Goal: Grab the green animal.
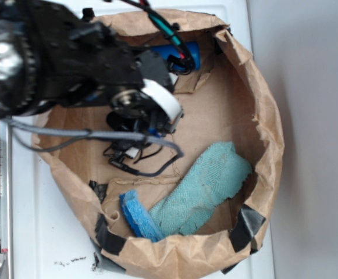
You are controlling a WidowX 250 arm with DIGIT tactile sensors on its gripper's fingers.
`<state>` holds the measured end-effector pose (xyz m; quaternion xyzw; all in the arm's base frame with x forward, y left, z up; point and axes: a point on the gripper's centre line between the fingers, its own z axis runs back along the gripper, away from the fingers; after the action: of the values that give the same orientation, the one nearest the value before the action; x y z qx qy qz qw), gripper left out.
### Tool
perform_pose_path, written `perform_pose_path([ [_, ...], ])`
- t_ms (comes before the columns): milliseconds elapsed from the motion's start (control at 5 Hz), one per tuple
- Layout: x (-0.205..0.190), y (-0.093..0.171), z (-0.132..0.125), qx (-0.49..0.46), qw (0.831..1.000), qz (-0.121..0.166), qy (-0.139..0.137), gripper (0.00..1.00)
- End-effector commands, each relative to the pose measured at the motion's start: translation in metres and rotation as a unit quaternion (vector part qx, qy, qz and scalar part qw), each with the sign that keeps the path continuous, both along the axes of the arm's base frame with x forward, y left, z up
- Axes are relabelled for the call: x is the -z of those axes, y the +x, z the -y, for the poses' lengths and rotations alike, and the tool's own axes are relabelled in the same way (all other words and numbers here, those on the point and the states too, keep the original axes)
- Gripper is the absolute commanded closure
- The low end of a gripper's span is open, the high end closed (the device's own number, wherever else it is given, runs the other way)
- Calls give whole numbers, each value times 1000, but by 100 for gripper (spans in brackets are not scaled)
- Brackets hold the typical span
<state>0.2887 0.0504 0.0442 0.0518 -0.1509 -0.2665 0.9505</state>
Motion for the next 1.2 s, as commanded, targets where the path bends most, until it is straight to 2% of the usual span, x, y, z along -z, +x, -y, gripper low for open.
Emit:
perform_pose_path([
  [0, 4, 20, -2, -14, 998, 43, 44, 0],
  [200, 6, 21, -1, -28, 997, 63, 41, 100],
  [600, -2, 23, 1, -28, 997, 64, 20, 100],
  [800, -15, 23, 1, -30, 997, 64, -7, 100],
  [1000, -54, 15, 8, -44, 995, 56, -75, 100],
])
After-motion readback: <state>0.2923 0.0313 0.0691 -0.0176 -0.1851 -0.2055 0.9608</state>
